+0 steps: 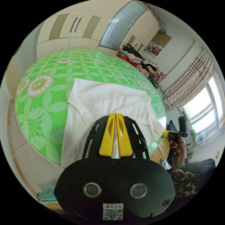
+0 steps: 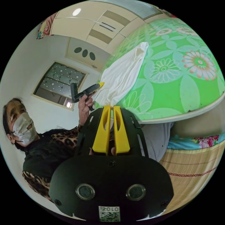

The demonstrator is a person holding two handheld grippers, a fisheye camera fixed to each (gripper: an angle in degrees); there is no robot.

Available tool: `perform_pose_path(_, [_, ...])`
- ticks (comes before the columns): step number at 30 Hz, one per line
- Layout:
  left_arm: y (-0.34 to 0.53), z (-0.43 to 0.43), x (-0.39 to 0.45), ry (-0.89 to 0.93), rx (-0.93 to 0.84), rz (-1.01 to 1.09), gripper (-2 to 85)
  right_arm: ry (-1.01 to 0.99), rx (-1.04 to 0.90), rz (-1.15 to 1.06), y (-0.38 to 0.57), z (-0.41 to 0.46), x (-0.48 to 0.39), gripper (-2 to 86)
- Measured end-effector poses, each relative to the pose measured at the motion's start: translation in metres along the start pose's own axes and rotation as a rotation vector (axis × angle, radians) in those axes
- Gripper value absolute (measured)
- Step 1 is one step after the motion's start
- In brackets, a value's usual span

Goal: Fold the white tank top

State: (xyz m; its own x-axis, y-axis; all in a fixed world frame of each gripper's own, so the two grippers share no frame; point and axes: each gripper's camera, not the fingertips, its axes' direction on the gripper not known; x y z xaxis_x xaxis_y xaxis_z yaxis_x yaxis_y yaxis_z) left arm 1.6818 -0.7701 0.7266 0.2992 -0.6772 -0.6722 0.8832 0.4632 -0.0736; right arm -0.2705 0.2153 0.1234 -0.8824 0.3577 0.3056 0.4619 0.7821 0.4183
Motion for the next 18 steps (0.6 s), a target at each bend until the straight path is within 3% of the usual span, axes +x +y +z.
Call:
perform_pose_path(2, [-0.019,-0.001,-0.003,-0.097,-0.011,0.059,-0.2,0.0,-0.034,-0.016,-0.001,0.007,-0.004,4.2])
perform_pose_path(4, [-0.045,0.001,-0.009,-0.022,-0.139,0.133,-0.2,-0.019,-0.047,-0.024,-0.006,0.02,-0.008,4.2])
perform_pose_path(5, [-0.061,-0.008,-0.011,-0.08,-0.11,0.173,-0.2,-0.032,-0.057,-0.037,-0.009,0.027,-0.011,4.3])
perform_pose_path(7, [-0.082,-0.013,-0.019,-0.194,-0.117,0.169,-0.2,-0.103,-0.166,-0.113,-0.023,0.064,-0.026,4.5])
perform_pose_path(9, [-0.1,-0.011,-0.034,-0.035,-0.191,0.089,-0.1,-0.149,-0.246,-0.177,-0.031,0.088,-0.039,4.8])
perform_pose_path(11, [-0.11,-0.023,-0.038,-0.162,-0.154,0.045,-0.1,-0.148,-0.326,-0.215,-0.035,0.104,-0.048,5.6])
perform_pose_path(13, [-0.105,-0.036,-0.03,-0.15,-0.144,0.047,0.0,-0.067,-0.403,-0.269,-0.036,0.106,-0.055,6.5])
perform_pose_path(15, [-0.084,-0.058,-0.003,-0.032,-0.089,0.133,0.1,0.037,-0.415,-0.313,-0.032,0.087,-0.057,6.7])
perform_pose_path(18, [-0.023,-0.085,0.07,0.045,-0.017,0.397,0.5,0.105,-0.228,-0.241,-0.032,0.021,-0.033,7.6])
